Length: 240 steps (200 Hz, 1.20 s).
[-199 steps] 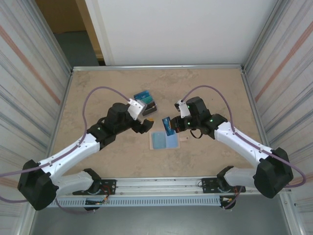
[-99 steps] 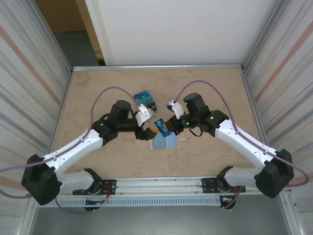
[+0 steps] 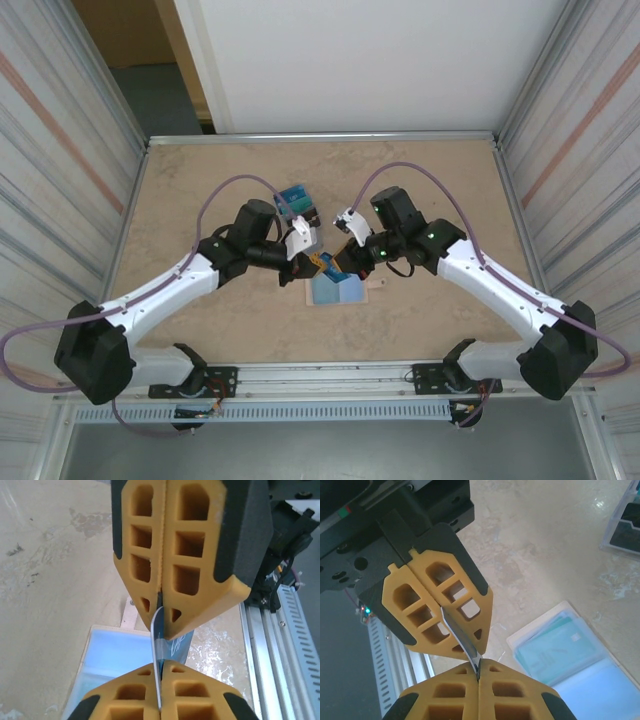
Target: Take the credit cards out of the card holder
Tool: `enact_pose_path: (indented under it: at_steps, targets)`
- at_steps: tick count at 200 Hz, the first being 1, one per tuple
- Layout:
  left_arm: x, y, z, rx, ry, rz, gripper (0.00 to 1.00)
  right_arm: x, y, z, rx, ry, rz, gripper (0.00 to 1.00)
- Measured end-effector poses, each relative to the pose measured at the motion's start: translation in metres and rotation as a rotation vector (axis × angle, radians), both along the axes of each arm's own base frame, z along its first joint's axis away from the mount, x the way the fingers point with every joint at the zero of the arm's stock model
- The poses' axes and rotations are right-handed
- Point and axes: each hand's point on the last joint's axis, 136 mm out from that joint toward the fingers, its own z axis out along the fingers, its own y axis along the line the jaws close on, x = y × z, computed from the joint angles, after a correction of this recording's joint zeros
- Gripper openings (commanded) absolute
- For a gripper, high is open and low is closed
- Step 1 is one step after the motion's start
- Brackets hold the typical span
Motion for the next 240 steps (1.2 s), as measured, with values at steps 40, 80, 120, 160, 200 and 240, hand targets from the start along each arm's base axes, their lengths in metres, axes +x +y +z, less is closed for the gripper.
enact_pose_path:
  at_steps: [40, 80, 120, 160, 200, 240]
  targets:
    - [0.000, -0.001, 0.000, -0.003, -0.003, -0.004, 0.00, 0.004, -0.002, -0.001, -0.005, -0.001, -0.015, 0.26]
    - [0.012, 0.004, 0.006, -0.033, -0.073, 0.088, 0.00, 0.027, -0.011, 0.008, 0.060, -0.028, -0.123, 0.40]
    - [0.019, 0.021, 0.017, -0.113, -0.116, 0.250, 0.00, 0.043, -0.033, 0.014, 0.189, -0.060, -0.295, 0.53]
    - [0.026, 0.034, 0.033, -0.261, -0.094, 0.400, 0.00, 0.053, -0.032, 0.009, 0.335, -0.020, -0.393, 0.58]
    - [0.028, 0.034, 0.060, -0.406, -0.036, 0.450, 0.00, 0.055, -0.020, 0.035, 0.480, -0.011, -0.361, 0.55]
    - [0.029, 0.036, 0.076, -0.530, 0.061, 0.478, 0.00, 0.043, -0.001, 0.056, 0.579, -0.016, -0.224, 0.50]
